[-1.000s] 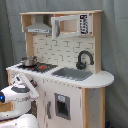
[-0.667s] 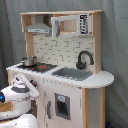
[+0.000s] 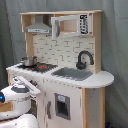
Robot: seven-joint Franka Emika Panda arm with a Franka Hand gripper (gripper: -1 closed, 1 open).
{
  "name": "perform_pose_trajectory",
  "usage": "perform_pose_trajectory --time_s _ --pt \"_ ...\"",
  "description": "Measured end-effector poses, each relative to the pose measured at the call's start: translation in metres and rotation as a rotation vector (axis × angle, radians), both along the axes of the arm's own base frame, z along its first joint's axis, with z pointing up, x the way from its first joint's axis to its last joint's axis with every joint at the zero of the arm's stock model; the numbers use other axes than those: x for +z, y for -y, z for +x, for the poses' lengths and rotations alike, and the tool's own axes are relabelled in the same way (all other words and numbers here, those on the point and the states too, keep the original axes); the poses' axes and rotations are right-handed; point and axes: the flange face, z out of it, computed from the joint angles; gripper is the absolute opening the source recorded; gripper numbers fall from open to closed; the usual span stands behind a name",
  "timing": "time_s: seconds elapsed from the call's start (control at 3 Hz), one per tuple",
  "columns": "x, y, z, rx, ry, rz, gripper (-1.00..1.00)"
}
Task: Play with the kitchen
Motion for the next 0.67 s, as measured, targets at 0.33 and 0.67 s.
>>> perform_pose_trajectory --time_s 0.33,0.67 --pt "0.0 -0.0002 -0.0001 0.007 0.004 -0.112 -1.0" --pt "-0.0001 -0.0003 -0.0001 0.014 0.007 -0.213 -1.0"
